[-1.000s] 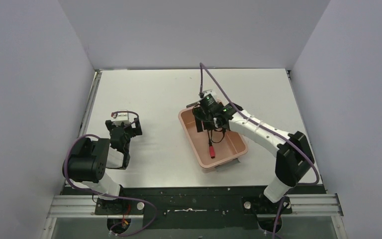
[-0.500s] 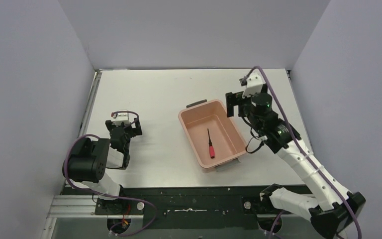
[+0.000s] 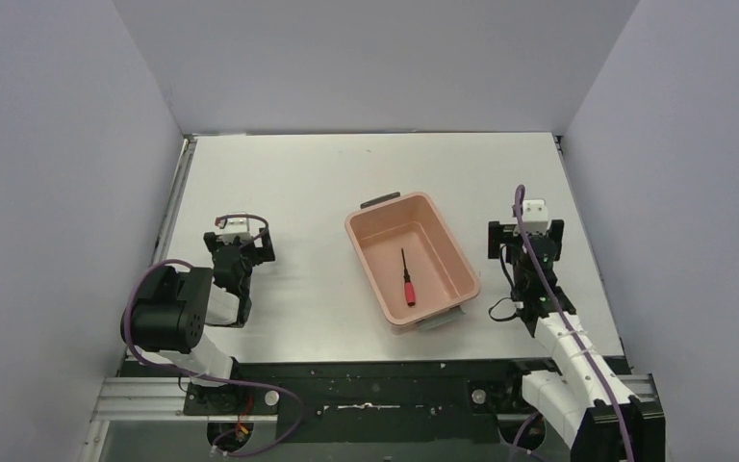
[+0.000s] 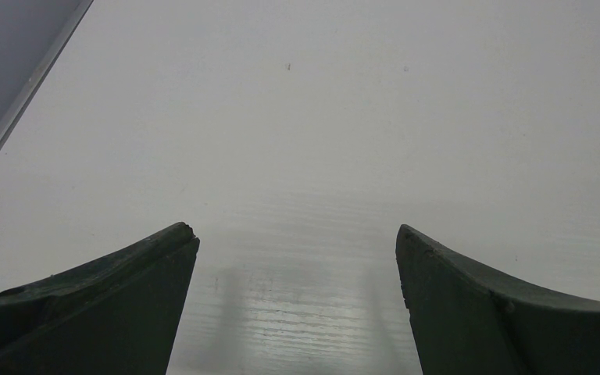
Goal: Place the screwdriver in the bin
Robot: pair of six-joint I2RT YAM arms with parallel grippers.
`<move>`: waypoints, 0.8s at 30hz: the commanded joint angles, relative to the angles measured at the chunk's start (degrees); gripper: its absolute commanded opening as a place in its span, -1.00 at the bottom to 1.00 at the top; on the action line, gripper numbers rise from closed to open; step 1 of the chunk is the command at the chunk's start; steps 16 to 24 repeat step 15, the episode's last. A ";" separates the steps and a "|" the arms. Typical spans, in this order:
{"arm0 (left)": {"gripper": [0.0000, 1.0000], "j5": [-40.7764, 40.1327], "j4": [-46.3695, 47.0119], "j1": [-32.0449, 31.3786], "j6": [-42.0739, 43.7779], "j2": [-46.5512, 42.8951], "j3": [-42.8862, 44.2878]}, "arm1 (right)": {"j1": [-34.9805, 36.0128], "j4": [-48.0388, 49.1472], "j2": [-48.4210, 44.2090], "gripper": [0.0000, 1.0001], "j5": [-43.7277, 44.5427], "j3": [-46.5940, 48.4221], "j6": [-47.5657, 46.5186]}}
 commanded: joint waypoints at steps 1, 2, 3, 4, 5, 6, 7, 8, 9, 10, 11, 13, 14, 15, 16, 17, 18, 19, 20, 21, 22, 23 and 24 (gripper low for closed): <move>0.95 0.43 1.80 0.21 0.46 -0.24 0.50 | -2.94 11.30 1.09 1.00 -4.32 -6.13 6.87; 0.95 0.44 1.79 0.21 0.47 -0.30 0.50 | -3.30 11.88 1.66 1.00 -4.64 -6.86 7.94; 0.95 0.44 1.76 0.21 0.46 -0.28 0.50 | -3.46 12.28 2.34 1.00 -4.81 -7.36 9.10; 0.95 0.44 1.75 0.21 0.46 -0.31 0.50 | -3.58 12.74 3.16 1.00 -4.83 -7.81 9.92; 0.95 0.42 1.76 0.21 0.44 -0.31 0.50 | -3.60 13.00 3.73 1.00 -4.84 -8.12 10.43; 0.95 0.43 1.76 0.21 0.41 -0.28 0.50 | -3.65 13.22 4.19 1.00 -4.73 -8.33 10.67; 0.95 0.37 1.54 0.21 0.53 -0.23 0.62 | -3.61 13.21 4.42 1.00 -4.56 -8.45 10.85; 0.95 0.35 1.46 0.21 0.47 -0.10 0.75 | -3.61 13.09 4.42 1.00 -4.30 -8.48 10.93; 0.95 0.46 1.43 0.22 0.42 -0.19 0.76 | -3.71 12.95 4.34 1.00 -4.08 -8.51 11.04; 0.95 0.56 1.26 0.22 0.44 -0.10 0.89 | -3.72 12.94 4.06 1.00 -4.05 -8.56 11.05; 0.95 0.56 1.25 0.21 0.45 0.07 1.05 | -3.74 12.95 3.75 1.00 -4.05 -8.64 10.95; 0.95 0.52 1.20 0.21 0.39 -0.01 0.97 | -3.91 12.93 3.22 1.00 -3.69 -8.66 10.86; 0.95 0.61 1.58 0.21 0.41 -0.24 0.68 | -3.94 12.94 3.10 1.00 -3.50 -8.59 10.88; 0.95 0.54 1.78 0.21 0.43 -0.32 0.53 | -3.98 12.86 2.95 1.00 -3.36 -8.51 11.00; 0.95 0.54 1.78 0.21 0.43 -0.32 0.53 | -3.98 12.86 2.95 1.00 -3.36 -8.51 11.00; 0.95 0.54 1.78 0.21 0.43 -0.32 0.53 | -3.98 12.86 2.95 1.00 -3.36 -8.51 11.00; 0.95 0.54 1.78 0.21 0.43 -0.32 0.53 | -3.98 12.86 2.95 1.00 -3.36 -8.51 11.00; 0.95 0.54 1.78 0.21 0.43 -0.32 0.53 | -3.98 12.86 2.95 1.00 -3.36 -8.51 11.00; 0.95 0.54 1.78 0.21 0.43 -0.32 0.53 | -3.98 12.86 2.95 1.00 -3.36 -8.51 11.00; 0.95 0.54 1.78 0.21 0.43 -0.32 0.53 | -3.98 12.86 2.95 1.00 -3.36 -8.51 11.00; 0.95 0.54 1.78 0.21 0.43 -0.32 0.53 | -3.98 12.86 2.95 1.00 -3.36 -8.51 11.00; 0.95 0.54 1.78 0.21 0.43 -0.32 0.53 | -3.98 12.86 2.95 1.00 -3.36 -8.51 11.00; 0.95 0.54 1.78 0.21 0.43 -0.32 0.53 | -3.98 12.86 2.95 1.00 -3.36 -8.51 11.00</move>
